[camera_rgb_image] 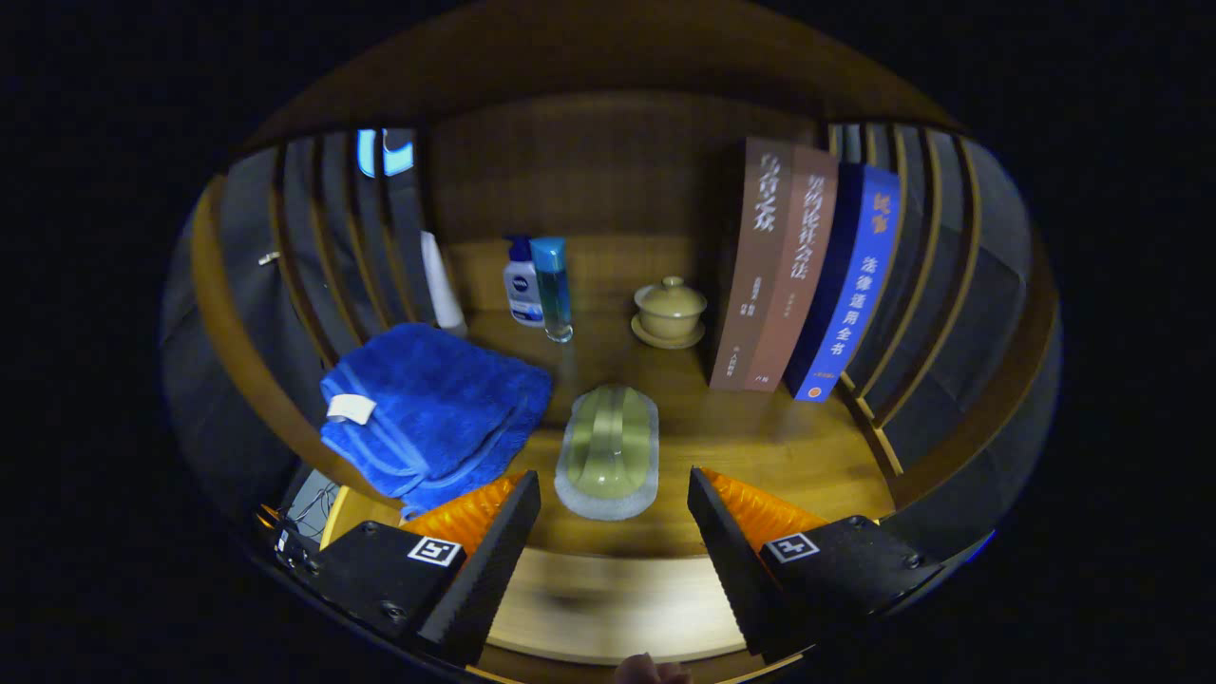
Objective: Pull open the drawer, take out the items inside it, and place them on the countertop above the cabinet.
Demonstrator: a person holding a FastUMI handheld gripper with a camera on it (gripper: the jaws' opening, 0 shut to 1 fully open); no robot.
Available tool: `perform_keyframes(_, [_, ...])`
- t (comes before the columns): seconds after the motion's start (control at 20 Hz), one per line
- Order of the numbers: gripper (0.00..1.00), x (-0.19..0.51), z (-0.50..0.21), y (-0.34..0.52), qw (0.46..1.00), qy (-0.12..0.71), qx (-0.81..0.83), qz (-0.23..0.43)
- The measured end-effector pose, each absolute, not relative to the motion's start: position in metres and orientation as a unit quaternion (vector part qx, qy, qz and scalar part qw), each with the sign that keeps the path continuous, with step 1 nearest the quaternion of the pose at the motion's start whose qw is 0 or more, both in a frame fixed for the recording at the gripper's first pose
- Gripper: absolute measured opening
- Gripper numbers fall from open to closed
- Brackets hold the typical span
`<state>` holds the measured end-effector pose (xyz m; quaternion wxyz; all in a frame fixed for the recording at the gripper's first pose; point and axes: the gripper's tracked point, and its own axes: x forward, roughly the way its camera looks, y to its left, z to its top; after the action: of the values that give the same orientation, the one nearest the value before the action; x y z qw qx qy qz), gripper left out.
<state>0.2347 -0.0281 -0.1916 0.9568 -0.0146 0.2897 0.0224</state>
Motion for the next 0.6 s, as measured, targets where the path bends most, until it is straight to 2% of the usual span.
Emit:
perform_keyframes(0.35, [0.99,0.138,-0.120,-0.016,0.997,0.072,0.017,0.021])
perform_keyframes(0.6, [0.99,0.073,-0.142,-0.002,0.998,0.040,0.024,0.049])
